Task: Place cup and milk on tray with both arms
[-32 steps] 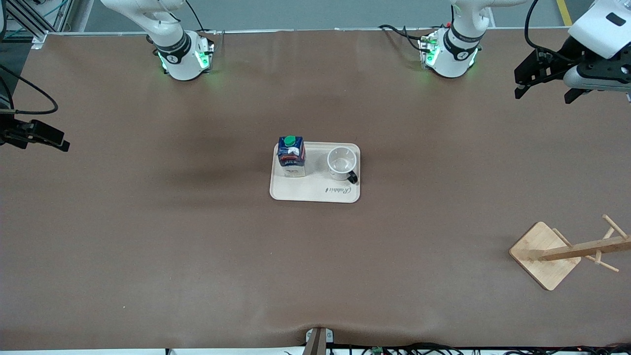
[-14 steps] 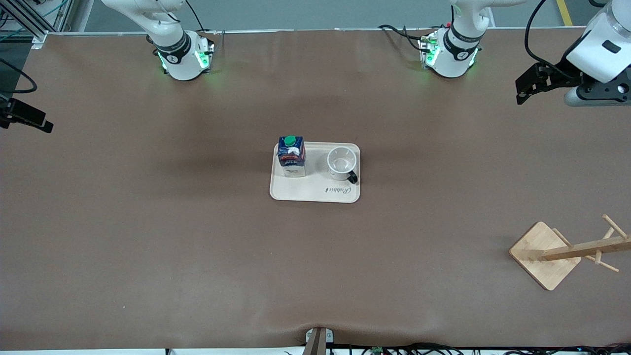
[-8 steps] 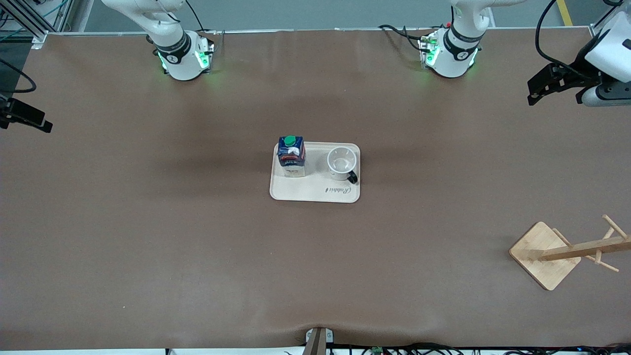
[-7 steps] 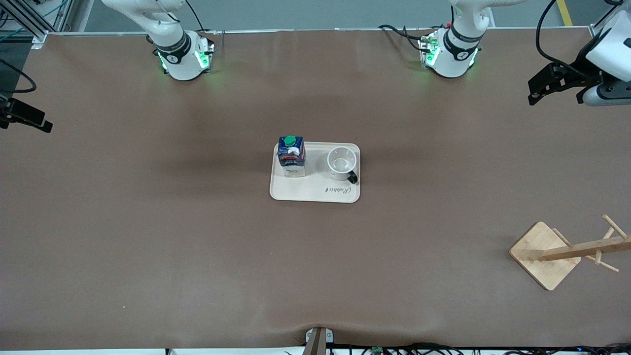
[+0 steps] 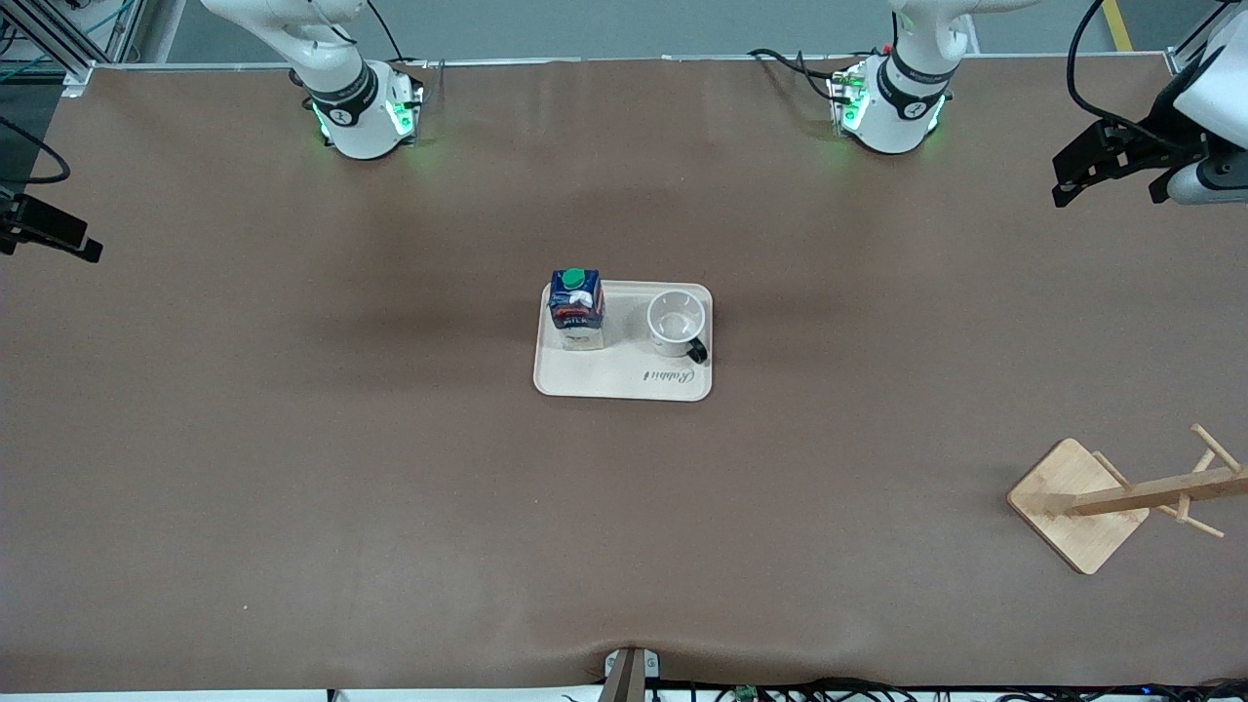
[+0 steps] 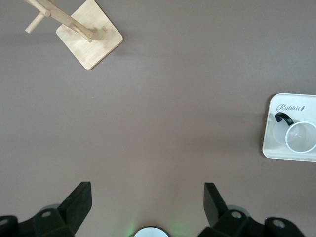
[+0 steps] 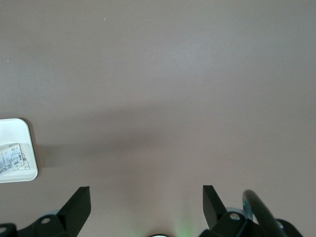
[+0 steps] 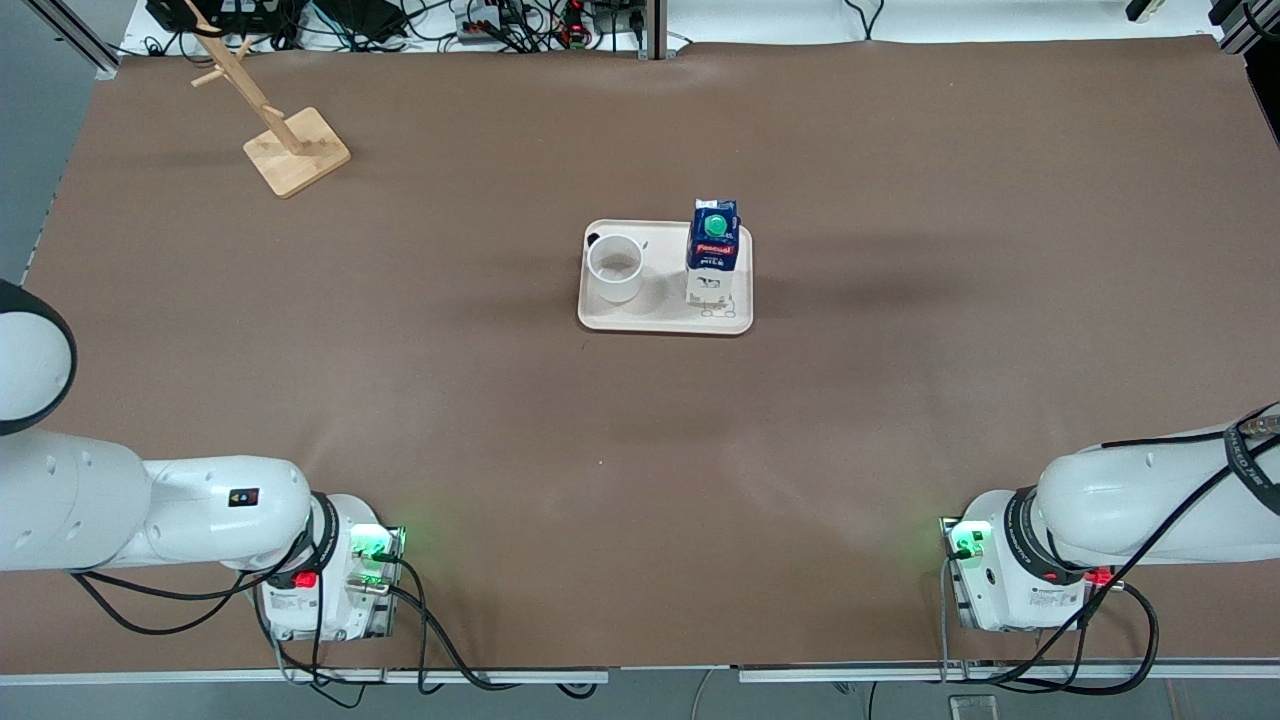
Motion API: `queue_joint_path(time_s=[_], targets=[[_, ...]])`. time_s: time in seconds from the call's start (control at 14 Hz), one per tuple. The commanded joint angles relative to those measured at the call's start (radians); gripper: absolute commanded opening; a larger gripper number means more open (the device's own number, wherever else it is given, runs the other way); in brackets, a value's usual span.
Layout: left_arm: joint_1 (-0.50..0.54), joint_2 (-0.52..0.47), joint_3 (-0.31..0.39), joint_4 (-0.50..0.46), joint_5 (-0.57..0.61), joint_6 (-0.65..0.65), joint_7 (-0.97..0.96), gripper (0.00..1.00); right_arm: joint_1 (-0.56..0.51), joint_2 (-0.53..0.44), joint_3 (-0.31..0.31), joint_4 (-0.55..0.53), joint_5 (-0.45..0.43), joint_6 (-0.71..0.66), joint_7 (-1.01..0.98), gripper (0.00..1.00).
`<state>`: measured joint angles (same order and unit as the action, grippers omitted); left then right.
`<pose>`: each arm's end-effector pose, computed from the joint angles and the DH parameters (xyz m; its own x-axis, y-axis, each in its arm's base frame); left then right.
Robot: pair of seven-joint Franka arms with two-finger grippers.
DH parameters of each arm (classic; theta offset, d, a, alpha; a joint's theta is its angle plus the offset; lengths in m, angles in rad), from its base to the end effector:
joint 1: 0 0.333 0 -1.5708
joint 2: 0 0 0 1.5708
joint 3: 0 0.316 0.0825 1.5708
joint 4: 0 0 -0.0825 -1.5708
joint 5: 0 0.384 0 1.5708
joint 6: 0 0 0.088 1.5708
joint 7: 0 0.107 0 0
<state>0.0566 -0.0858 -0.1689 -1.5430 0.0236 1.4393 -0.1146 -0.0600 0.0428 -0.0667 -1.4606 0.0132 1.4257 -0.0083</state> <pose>0.5103 -0.0593 0.6713 0.9999 0.0062 -0.0146 0.0056 -0.9992 -0.0398 0.5488 -0.0674 0.6399 0.9902 -0.1160 -0.0774 -0.1172 -0.9930 -0.0110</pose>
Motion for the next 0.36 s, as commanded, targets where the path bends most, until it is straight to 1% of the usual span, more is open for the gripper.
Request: queue_joint_path(time_s=[0.0,0.29], targets=[[0.005,0.009,-0.004,0.023,0.018,-0.019,-0.002,1.0,-0.006,0.014,0.004,0.028,-0.012,-0.008,-0.012,1.0],[0.005,0.008,-0.004,0.023,0.016,-0.019,0.0,1.0,-0.007,0.014,0.005,0.028,-0.004,-0.011,-0.012,1.0]])
